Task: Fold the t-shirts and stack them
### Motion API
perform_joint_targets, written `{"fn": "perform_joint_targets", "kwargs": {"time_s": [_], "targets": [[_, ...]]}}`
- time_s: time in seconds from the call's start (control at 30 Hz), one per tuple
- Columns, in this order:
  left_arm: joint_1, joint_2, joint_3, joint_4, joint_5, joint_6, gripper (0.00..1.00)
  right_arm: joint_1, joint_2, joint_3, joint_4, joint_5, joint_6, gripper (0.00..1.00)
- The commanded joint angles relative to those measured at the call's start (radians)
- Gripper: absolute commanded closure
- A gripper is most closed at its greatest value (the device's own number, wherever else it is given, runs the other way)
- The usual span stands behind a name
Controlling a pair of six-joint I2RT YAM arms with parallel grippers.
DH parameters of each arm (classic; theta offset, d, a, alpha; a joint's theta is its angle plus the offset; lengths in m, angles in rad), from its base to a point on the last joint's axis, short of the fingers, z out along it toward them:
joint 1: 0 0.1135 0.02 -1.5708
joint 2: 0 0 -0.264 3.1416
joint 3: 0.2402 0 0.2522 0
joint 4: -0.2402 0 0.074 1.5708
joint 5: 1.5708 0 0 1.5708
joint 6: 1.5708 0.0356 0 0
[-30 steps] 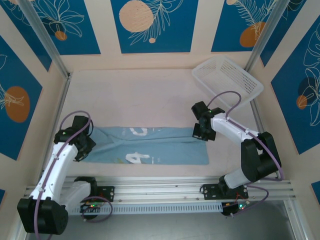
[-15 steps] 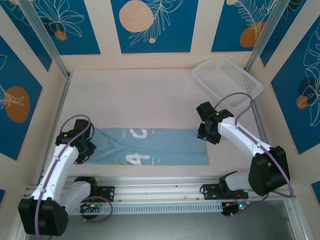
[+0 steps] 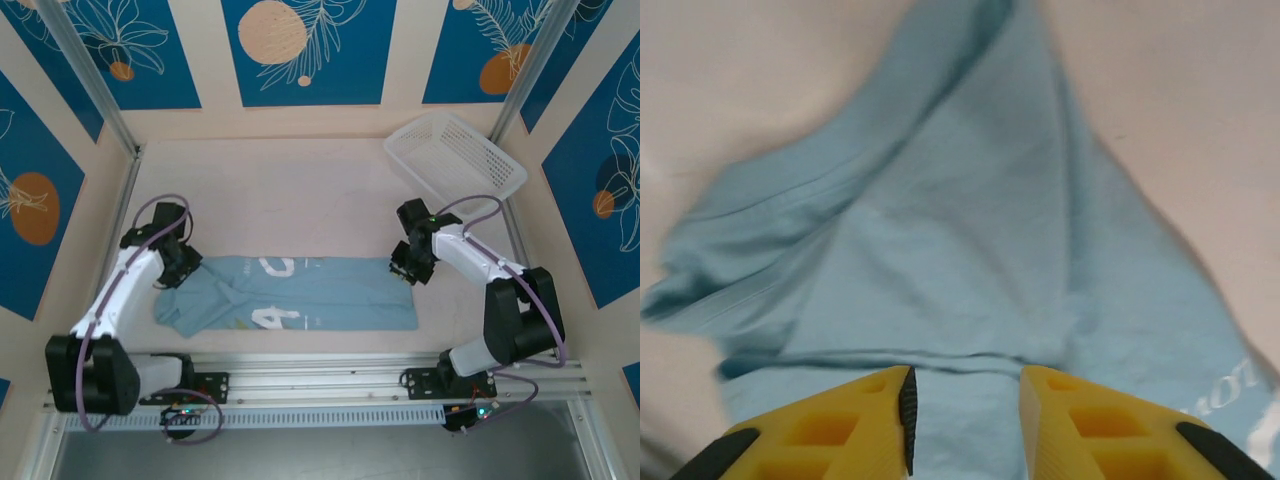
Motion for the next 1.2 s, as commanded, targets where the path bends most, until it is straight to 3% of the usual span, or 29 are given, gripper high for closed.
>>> {"fn": "perform_joint_targets", "kwargs": {"time_s": [0.0, 0.07, 0.17, 0.5, 0.57, 0.73, 0.8, 1.0, 1.17], "targets": [[0.057, 0.122, 0.055, 0.115, 0.122, 0.080, 0.61, 0.001, 0.058, 0.022, 0.061, -0.079, 0.026, 0.79], [0.086, 0.213, 0.110, 0.115, 0.144, 0.132, 0.58, 0.002, 0.112, 0.058, 0.057, -0.077, 0.015, 0.79], [0.116, 0.299, 0.193, -0.004, 0.050, 0.177, 0.58, -0.003, 0.173, 0.088, 0.056, -0.070, 0.012, 0.79], [0.271, 0.157, -0.012, 0.060, 0.116, 0.273, 0.59, -0.006, 0.249, 0.150, 0.064, -0.092, -0.019, 0.79], [0.297, 0.150, -0.036, 0.064, 0.124, 0.311, 0.58, -0.003, 0.241, 0.149, 0.090, -0.136, -0.040, 0.76], [0.334, 0.121, -0.102, 0.154, 0.169, 0.350, 0.57, 0.006, 0.210, 0.096, 0.274, -0.391, -0.091, 0.67], [0.334, 0.122, -0.130, 0.206, 0.215, 0.346, 0.58, 0.019, 0.208, 0.092, 0.273, -0.421, -0.093, 0.67], [0.334, 0.110, -0.195, 0.270, 0.247, 0.307, 0.63, 0.023, 0.241, 0.093, 0.255, -0.433, -0.089, 0.67], [0.334, 0.116, -0.204, 0.267, 0.232, 0.303, 0.78, 0.023, 0.265, 0.123, 0.235, -0.420, -0.097, 0.68]]}}
